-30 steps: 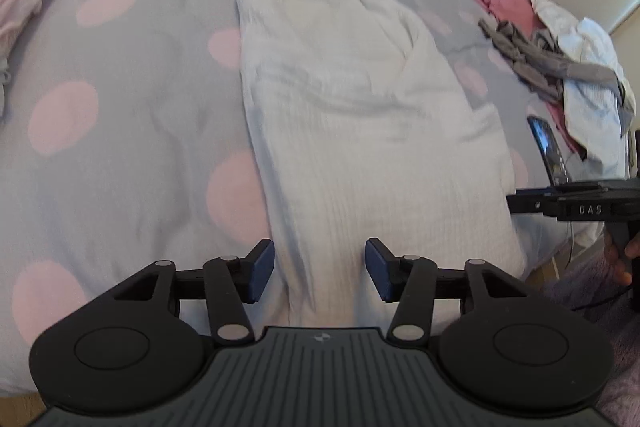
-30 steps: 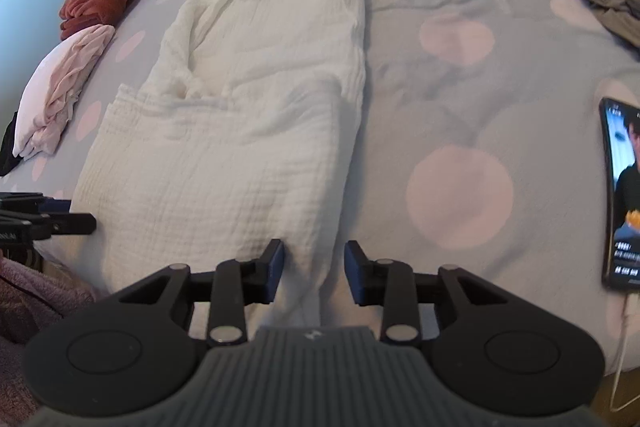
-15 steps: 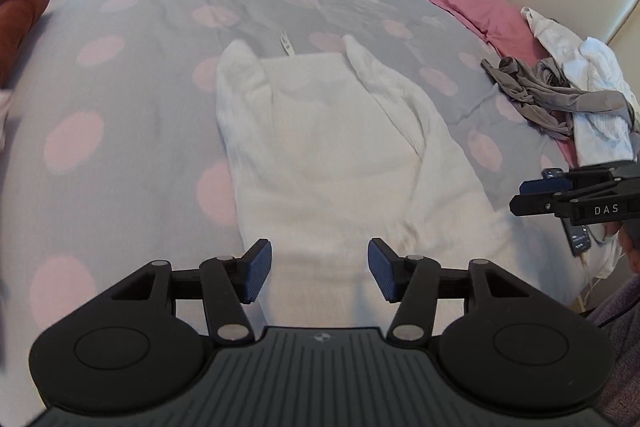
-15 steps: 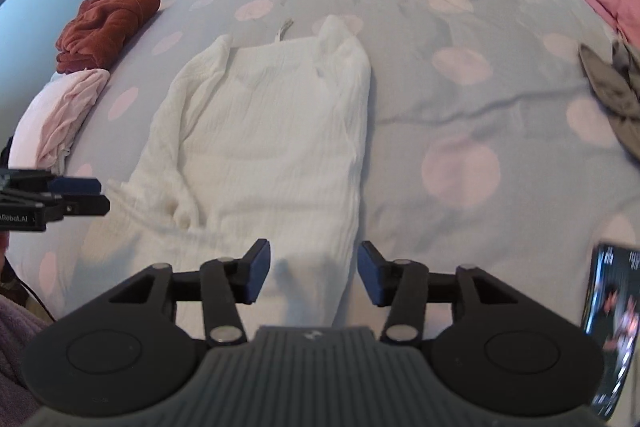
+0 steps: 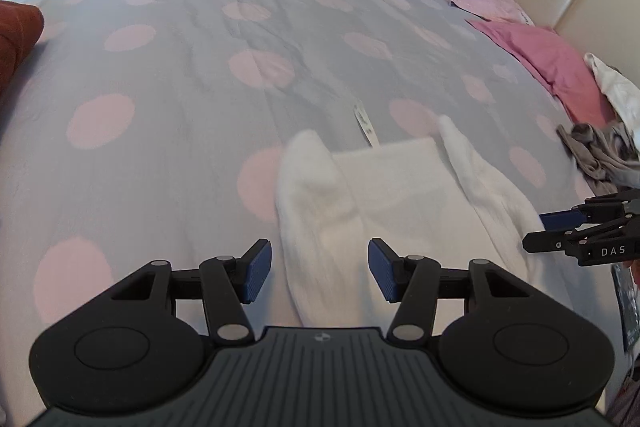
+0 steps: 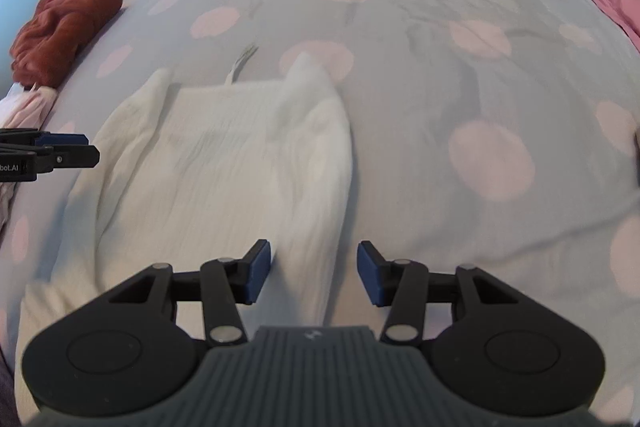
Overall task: Fold clothes
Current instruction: 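Grasp the hem corners of the white top with both tools, then lift the hem with both tools and fold it over onto the collar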
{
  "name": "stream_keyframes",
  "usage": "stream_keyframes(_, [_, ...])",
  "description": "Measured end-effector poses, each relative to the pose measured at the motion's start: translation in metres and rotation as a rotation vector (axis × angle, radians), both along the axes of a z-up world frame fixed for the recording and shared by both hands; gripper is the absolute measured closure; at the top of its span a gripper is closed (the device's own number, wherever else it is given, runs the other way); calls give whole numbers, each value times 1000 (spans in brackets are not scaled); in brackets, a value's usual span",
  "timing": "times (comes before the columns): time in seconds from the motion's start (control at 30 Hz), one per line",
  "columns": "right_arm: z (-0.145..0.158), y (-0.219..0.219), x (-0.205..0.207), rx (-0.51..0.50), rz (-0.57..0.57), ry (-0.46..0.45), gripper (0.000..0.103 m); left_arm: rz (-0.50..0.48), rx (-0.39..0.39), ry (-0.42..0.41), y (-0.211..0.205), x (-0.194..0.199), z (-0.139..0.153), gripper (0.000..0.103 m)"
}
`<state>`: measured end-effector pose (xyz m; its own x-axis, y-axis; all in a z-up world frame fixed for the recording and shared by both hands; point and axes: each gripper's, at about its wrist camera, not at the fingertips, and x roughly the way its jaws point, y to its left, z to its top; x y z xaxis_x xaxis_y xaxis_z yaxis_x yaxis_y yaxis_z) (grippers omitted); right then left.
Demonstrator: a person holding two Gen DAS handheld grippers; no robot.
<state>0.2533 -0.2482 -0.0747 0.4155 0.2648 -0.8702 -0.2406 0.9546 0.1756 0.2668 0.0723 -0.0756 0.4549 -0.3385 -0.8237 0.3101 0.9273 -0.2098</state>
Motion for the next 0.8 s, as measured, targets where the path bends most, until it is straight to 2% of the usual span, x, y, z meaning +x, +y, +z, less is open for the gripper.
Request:
stream_keyframes(0.13, [-8, 5, 35, 19, -22, -5, 52, -7, 20, 25, -2, 27, -18, 52])
stream_keyframes(0.3, [-14, 9, 70, 83, -22, -17, 53, -5, -24, 13, 3, 46, -31, 49])
stream_keyframes(0.43, [-21, 14, 89, 129, -18, -14, 60, -13, -52, 3, 3, 57, -34, 52])
stream_keyframes(0.47, [-22, 16, 92, 131, -15, -17, 61, -29, -44, -5, 1, 57, -33, 55])
stream_keyframes(0.5, [-23, 19, 95, 133, -11, -20, 67, -45, -43, -10, 0, 57, -32, 63])
stream_keyframes(0.53, [-23, 21, 98, 135, -6, -22, 78, -60, -46, -12, -2, 57, -31, 78])
stream_keyframes(0.63, [-15, 24, 100, 138, 15, -33, 90, -95, -55, -24, -6, 54, -26, 94])
stream_keyframes(0.8, [6, 22, 93, 139, 60, -68, 93, -134, -102, -75, -7, 43, 5, 96])
